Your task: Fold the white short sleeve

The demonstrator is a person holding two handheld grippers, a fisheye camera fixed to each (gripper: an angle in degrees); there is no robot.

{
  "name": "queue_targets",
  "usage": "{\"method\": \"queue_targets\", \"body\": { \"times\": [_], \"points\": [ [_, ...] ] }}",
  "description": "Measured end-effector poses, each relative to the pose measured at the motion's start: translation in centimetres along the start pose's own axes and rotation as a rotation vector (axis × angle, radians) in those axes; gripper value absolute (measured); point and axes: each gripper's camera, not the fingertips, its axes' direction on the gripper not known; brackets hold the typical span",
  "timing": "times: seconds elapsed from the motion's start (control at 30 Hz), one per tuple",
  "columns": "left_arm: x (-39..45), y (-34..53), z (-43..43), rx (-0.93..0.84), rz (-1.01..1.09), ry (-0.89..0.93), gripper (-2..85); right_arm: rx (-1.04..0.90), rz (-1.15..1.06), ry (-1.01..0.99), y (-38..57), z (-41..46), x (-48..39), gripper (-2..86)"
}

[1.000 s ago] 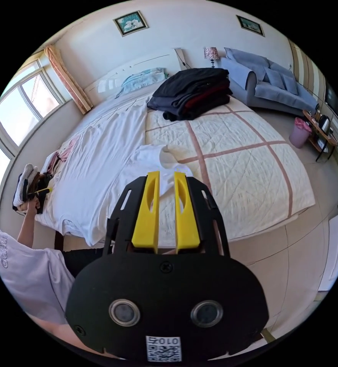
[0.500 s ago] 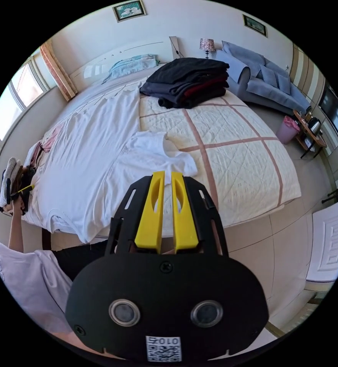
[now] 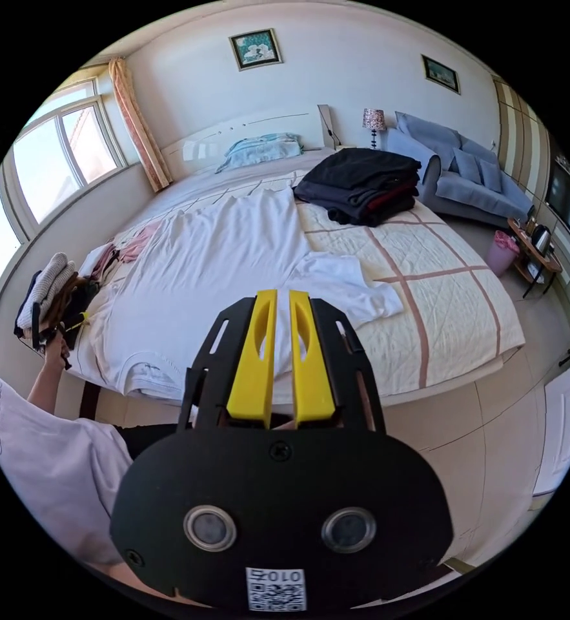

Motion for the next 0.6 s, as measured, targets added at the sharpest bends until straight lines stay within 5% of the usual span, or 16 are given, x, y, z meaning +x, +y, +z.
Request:
{"method": "queue_targets", "body": {
  "times": [0.23,0.4,0.6],
  "points": [
    [-1.8,-0.4,2.1,-0.028,-0.024,0.044,9.0,0.000,-0.003,-0.034,1.3,0.3,-1.0,5.3],
    [-3.4,0.8,0.4,0.108,-0.097,0.141,2.0,0.011,-0.016,-0.020,1.6,-0.1,-1.3,5.2],
    [6.1,-1.6,-5.9,0.279,0.328,0.161,0.7,0.004,-0.023,-0.055,1.1,1.0,-1.8,5.1]
  ]
}}
